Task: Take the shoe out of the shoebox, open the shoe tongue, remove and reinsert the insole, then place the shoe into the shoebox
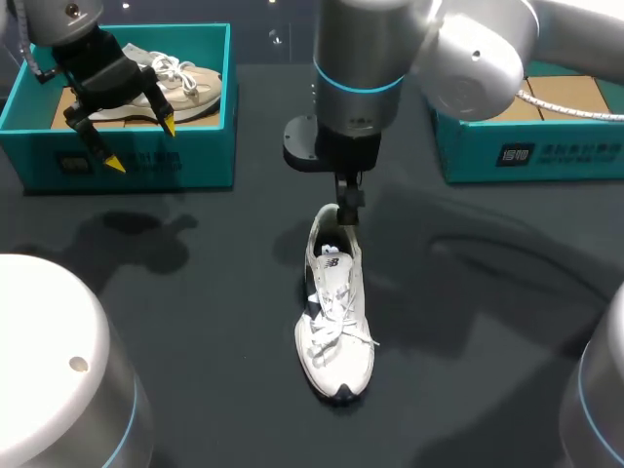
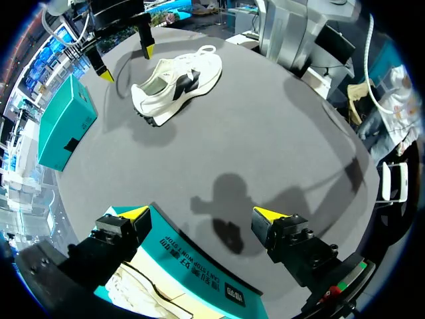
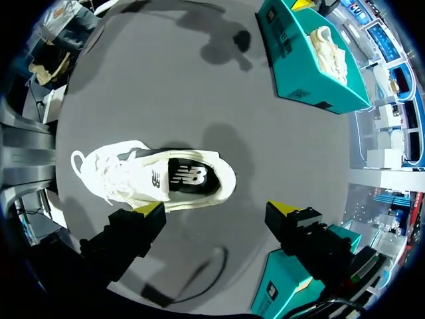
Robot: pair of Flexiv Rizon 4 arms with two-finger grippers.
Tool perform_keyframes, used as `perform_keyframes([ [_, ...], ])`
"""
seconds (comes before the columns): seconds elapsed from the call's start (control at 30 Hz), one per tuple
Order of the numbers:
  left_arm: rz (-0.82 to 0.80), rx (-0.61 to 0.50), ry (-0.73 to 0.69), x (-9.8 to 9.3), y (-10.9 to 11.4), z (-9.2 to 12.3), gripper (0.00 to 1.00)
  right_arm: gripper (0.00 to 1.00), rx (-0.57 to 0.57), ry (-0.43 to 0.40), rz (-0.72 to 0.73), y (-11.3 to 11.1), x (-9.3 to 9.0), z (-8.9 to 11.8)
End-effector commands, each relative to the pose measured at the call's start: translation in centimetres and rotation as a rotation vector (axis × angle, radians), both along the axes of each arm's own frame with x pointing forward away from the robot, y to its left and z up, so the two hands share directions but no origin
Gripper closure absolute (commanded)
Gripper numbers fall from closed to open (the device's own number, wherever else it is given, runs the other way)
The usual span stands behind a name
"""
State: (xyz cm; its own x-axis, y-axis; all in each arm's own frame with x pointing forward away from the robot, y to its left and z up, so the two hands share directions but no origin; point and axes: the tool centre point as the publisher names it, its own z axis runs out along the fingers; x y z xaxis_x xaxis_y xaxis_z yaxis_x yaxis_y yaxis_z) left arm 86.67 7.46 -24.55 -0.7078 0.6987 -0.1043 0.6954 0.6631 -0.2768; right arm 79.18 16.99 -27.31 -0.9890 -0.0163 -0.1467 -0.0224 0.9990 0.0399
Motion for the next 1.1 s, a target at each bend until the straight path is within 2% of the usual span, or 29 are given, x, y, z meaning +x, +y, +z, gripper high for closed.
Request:
perform_keyframes([
  [0.03,0.000,0.002,-0.002,-0.1,0.0,0.0,0.00,0.00,0.019,0.019,0.011,0.1,1.1,-1.8],
  [0.87,0.000,0.002,-0.002,-0.1,0.0,0.0,0.00,0.00,0.080,0.109,0.009,0.9,3.5,-8.7],
  [1.1,0.000,0.002,-0.002,-0.1,0.0,0.0,0.00,0.00,0.087,0.123,-0.001,0.9,3.9,-10.0],
])
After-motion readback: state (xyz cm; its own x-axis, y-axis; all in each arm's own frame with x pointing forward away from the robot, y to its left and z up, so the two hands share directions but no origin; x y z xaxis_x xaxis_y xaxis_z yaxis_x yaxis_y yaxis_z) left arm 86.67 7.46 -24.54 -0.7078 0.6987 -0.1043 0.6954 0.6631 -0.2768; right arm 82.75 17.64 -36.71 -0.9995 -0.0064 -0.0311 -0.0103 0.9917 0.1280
